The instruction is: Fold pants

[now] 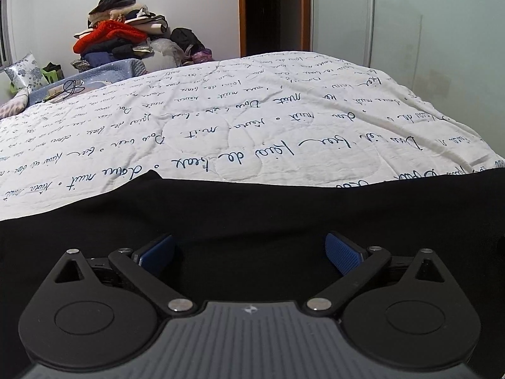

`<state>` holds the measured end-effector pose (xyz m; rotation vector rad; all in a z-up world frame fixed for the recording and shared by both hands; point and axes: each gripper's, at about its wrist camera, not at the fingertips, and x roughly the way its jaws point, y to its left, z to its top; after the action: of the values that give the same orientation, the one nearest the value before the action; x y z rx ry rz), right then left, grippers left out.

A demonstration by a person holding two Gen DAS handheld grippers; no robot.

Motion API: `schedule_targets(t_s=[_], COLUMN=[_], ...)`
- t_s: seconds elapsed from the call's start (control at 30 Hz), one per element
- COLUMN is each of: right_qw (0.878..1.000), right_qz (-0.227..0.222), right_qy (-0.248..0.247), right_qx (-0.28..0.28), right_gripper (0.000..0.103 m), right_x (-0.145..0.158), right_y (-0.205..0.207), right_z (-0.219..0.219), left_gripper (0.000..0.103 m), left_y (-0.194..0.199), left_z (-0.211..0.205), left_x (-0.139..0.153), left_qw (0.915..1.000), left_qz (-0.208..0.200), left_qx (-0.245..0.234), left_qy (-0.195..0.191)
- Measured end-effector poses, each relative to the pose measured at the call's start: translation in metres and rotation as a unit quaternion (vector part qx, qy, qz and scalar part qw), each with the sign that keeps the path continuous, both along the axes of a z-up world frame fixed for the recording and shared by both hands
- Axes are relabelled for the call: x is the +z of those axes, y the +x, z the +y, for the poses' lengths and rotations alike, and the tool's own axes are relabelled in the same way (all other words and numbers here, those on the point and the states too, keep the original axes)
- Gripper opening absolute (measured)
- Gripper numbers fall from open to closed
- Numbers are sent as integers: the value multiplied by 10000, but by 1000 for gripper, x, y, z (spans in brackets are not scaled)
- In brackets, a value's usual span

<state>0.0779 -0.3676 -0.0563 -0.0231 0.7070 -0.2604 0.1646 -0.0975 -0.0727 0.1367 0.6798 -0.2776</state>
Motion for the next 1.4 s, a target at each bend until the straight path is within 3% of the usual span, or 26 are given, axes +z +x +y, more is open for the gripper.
schedule_targets(t_s=[0.17,0.3,0.4,0.47,0.53,0.57,0.67,0.8,0.87,0.97,1.07,1.13,1.4], right_qw=[10000,9998,9985,9969,9958,9960,9985,9935,9926,9965,9989,9992,9992], right_qz=[22,56,7,-64,-69,-64,-124,-843,-966,-690,142,-32,-43], right_qy=[-33,-152,-477,-738,-873,-839,-305,311,387,103,-270,-114,217], right_qx=[49,-74,-280,-259,-261,-304,-426,-705,-624,-453,-360,-373,-336], right_gripper=[103,103,103,103,103,103,103,103,103,103,103,103,103], right_x=[-6,3,8,11,11,10,6,19,25,18,-5,-7,5], right_y=[-16,-38,-60,-71,-76,-75,-72,-77,-69,-43,-17,-23,-26], right_z=[-4,-7,-8,-6,-7,-10,-27,-40,-41,-35,-31,-35,-56], left_gripper=[103,103,103,103,103,103,103,103,103,103,103,103,103], left_y=[-5,-21,-29,-35,-38,-39,-45,-54,-53,-52,-53,-53,-54], left_z=[0,-7,-31,-42,-44,-43,-47,-51,-50,-49,-49,-48,-48], left_x=[5,13,7,5,7,6,-2,-5,-5,-5,-6,-6,-6], left_qw=[10000,9974,9969,9976,9968,9958,9961,9964,9964,9964,9963,9963,9963], left_qz=[49,255,346,181,303,378,106,-159,-128,-119,-146,-140,-157], left_qx=[-6,-328,-654,-666,-710,-779,-859,-828,-828,-829,-833,-833,-832], left_qy=[-62,-588,-259,-4,-185,-305,-164,-57,-107,-152,-137,-149,-147])
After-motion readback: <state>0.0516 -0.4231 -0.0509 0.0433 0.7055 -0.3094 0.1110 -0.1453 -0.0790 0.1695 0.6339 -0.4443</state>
